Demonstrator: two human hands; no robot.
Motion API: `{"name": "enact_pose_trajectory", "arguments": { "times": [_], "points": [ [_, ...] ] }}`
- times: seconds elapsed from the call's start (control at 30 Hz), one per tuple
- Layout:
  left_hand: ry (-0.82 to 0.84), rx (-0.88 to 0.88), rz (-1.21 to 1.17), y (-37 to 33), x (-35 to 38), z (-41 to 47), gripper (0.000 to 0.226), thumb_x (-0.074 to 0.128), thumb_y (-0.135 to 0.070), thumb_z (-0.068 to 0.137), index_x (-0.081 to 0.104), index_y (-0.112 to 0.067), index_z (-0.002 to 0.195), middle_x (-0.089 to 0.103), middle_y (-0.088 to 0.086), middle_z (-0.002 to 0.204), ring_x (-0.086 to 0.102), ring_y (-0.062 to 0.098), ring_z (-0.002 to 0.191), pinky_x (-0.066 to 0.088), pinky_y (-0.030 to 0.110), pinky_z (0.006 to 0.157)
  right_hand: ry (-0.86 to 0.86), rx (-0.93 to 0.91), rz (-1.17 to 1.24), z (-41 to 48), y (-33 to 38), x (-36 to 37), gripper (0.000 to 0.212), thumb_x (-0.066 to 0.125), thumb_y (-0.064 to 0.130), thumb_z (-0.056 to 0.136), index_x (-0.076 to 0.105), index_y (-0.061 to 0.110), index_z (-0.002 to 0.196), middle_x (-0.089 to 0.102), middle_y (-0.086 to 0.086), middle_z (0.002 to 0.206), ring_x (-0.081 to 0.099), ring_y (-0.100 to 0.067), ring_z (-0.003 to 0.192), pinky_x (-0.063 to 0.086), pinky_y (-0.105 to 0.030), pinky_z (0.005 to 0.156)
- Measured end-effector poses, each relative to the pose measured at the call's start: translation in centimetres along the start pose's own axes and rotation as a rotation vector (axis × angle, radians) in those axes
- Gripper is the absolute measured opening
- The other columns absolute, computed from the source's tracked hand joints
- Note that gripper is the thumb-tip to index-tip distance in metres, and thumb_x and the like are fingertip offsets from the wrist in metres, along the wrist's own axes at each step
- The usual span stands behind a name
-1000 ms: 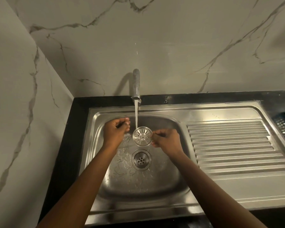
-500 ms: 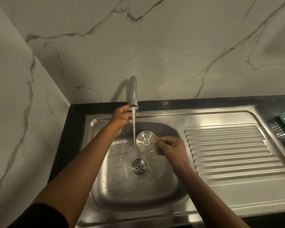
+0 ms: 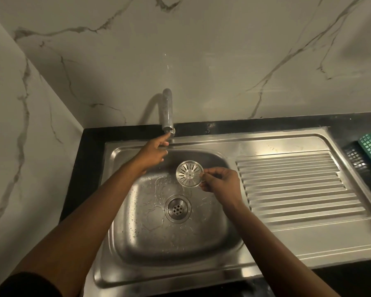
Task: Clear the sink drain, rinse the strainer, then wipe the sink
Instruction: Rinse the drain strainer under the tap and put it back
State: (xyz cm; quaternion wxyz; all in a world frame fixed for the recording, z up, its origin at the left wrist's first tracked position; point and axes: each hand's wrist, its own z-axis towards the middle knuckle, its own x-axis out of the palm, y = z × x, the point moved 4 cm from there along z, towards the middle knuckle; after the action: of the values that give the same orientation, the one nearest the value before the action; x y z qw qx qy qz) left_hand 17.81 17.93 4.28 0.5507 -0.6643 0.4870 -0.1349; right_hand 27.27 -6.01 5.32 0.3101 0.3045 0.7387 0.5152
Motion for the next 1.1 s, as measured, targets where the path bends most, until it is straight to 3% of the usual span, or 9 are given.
{"name": "enact_pose_trajectory", "arguments": {
  "times": [0.1,0.2,0.3,0.47,0.77,0.9,1.0,1.1],
  "points": [
    [0.053,-0.005,-0.005,1.5,0.6,-1.8,0.049,0.06,-0.007,0.103,0.056,-0.019,0.15,0.066,0.005,0.133,0.064,0.018,0.114,0.055,0.032,0.092,-0.001,0.008,-0.009,0.2,-0.3,-0.1,0.015,0.076,0.007,0.092,0.08,0.019,0.083,0.079,-0.005,0.071,0.075,-0.014,0.061,0.06,-0.023,0.058],
    [0.033,-0.025,-0.107,3.1,1.4,-3.9,0.031,0.065,-0.014,0.102,0.069,-0.017,0.133,0.076,0.007,0.12,0.072,0.015,0.095,0.059,0.021,0.077,-0.005,0.016,-0.04,0.4,-0.8,0.0,0.016,0.076,0.009,0.092,0.08,0.022,0.082,0.079,-0.003,0.071,0.076,-0.014,0.063,0.06,-0.021,0.058],
    [0.019,-0.053,-0.225,4.4,2.6,-5.6,0.019,0.066,-0.016,0.102,0.074,-0.019,0.119,0.079,0.009,0.109,0.074,0.02,0.091,0.061,0.026,0.077,0.003,0.036,-0.062,0.5,-1.8,0.1,0.011,0.077,0.011,0.091,0.081,0.018,0.085,0.079,-0.004,0.072,0.076,-0.015,0.064,0.061,-0.023,0.059],
    [-0.03,-0.095,-0.296,6.3,4.2,-7.7,0.017,0.072,-0.014,0.097,0.078,-0.013,0.114,0.082,0.011,0.099,0.077,0.02,0.083,0.064,0.034,0.081,0.015,0.077,-0.102,0.7,-3.5,0.5,0.009,0.077,0.009,0.09,0.082,0.013,0.084,0.078,-0.006,0.071,0.074,-0.016,0.061,0.061,-0.025,0.059],
    [-0.153,-0.189,-0.249,9.5,5.4,-8.5,0.018,0.076,-0.001,0.09,0.078,-0.002,0.108,0.079,0.021,0.091,0.077,0.027,0.077,0.066,0.036,0.076,0.083,0.209,-0.132,1.4,-7.3,2.0,0.005,0.078,0.004,0.09,0.081,0.008,0.089,0.079,-0.007,0.076,0.075,-0.018,0.063,0.062,-0.026,0.06],
    [-0.196,-0.262,-0.191,12.1,6.0,-7.9,0.016,0.075,0.002,0.088,0.078,-0.001,0.103,0.079,0.017,0.082,0.078,0.022,0.067,0.066,0.03,0.067,0.131,0.253,-0.269,2.4,-9.4,2.9,0.015,0.073,-0.002,0.088,0.081,0.006,0.097,0.08,-0.009,0.079,0.078,-0.024,0.067,0.067,-0.036,0.067],
    [-0.223,-0.313,-0.144,14.0,6.8,-7.3,0.014,0.075,0.003,0.087,0.078,0.0,0.1,0.079,0.015,0.079,0.076,0.019,0.062,0.065,0.027,0.061,0.17,0.28,-0.378,3.3,-11.2,3.8,0.021,0.069,-0.006,0.085,0.081,0.006,0.098,0.078,-0.007,0.072,0.073,-0.013,0.058,0.063,-0.028,0.059],
    [-0.246,-0.364,-0.111,15.8,7.6,-6.6,0.012,0.078,0.002,0.086,0.078,-0.001,0.098,0.079,0.015,0.079,0.078,0.024,0.066,0.067,0.033,0.066,0.177,0.321,-0.465,4.2,-13.2,4.5,0.017,0.072,-0.002,0.084,0.08,0.011,0.093,0.075,-0.003,0.066,0.069,-0.005,0.049,0.053,-0.019,0.047]
  ]
}}
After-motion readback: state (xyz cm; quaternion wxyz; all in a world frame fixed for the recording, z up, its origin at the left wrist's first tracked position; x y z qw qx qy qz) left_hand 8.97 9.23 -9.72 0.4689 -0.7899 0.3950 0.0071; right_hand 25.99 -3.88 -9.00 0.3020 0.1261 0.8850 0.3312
